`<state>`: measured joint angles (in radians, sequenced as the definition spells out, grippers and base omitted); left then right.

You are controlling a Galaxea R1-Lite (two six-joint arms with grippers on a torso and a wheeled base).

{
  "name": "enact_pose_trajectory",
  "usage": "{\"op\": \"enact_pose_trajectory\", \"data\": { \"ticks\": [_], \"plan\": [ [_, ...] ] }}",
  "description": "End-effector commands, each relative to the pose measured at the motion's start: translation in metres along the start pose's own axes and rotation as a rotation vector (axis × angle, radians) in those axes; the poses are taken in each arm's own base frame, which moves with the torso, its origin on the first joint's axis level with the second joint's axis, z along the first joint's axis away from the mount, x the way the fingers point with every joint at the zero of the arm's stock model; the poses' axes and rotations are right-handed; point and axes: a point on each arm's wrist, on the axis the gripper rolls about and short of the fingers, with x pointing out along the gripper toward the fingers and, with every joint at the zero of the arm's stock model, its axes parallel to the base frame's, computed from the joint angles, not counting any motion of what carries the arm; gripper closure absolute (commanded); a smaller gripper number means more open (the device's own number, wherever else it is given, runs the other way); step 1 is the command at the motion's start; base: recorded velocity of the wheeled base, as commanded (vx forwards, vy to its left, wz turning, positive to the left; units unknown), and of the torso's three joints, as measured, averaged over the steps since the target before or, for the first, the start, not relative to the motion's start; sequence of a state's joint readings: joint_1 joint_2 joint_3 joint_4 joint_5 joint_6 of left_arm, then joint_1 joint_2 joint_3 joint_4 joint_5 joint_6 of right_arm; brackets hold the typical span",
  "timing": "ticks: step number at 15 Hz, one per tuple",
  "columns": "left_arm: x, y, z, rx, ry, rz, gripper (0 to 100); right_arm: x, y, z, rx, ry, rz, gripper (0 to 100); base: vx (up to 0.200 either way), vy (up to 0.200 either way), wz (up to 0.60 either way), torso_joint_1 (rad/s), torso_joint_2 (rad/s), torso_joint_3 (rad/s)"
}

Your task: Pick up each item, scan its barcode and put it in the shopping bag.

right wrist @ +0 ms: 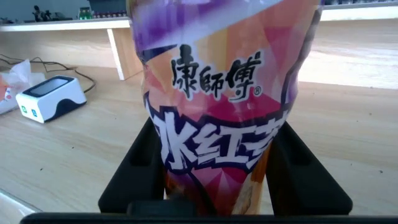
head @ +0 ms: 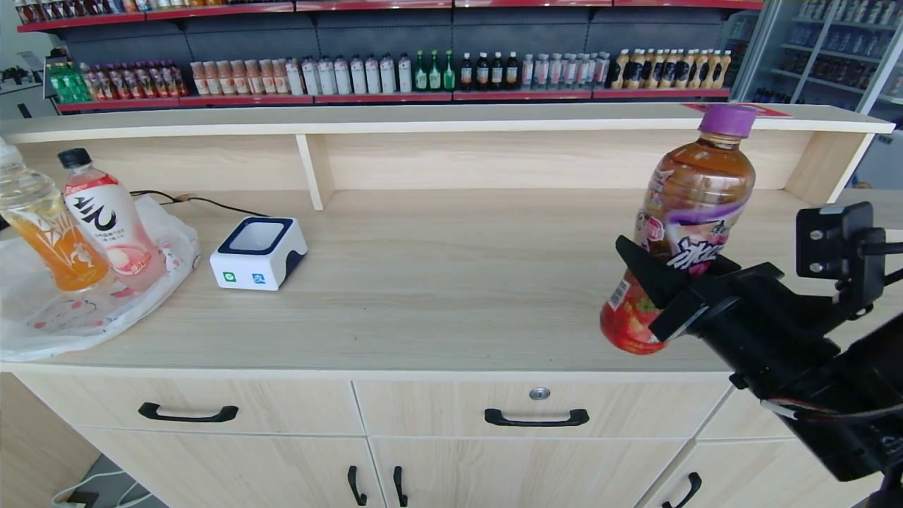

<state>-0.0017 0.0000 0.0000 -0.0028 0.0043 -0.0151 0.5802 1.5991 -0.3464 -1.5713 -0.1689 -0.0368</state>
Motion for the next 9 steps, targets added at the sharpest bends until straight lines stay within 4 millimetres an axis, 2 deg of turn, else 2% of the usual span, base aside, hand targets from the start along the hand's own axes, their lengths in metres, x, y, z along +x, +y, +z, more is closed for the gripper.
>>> {"op": "enact_pose_trajectory", "data": {
  "ticks": [1,2,5,6,9],
  "plan": [
    [0.000,0.000,0.000,0.000,0.001,0.001,0,-0.048,-0.008,0.022,0.011,-0.041,0.006,100,0.000,0.000,0.00,0.000,0.00,0.000],
    [0.000,0.000,0.000,0.000,0.000,0.001,0,-0.053,-0.009,0.024,0.014,-0.049,0.004,100,0.000,0.000,0.00,0.000,0.00,0.000],
    [0.000,0.000,0.000,0.000,0.000,0.001,0,-0.043,-0.005,0.034,0.092,-0.100,0.038,100,0.000,0.000,0.00,0.000,0.00,0.000],
    [0.000,0.000,0.000,0.000,0.000,0.001,0,-0.033,-0.001,0.028,0.132,-0.078,0.117,100,0.000,0.000,0.00,0.000,0.00,0.000],
    [0.000,0.000,0.000,0.000,0.001,0.002,0,-0.025,0.003,0.019,0.210,-0.033,0.224,100,0.000,0.000,0.00,0.000,0.00,0.000]
  ]
}}
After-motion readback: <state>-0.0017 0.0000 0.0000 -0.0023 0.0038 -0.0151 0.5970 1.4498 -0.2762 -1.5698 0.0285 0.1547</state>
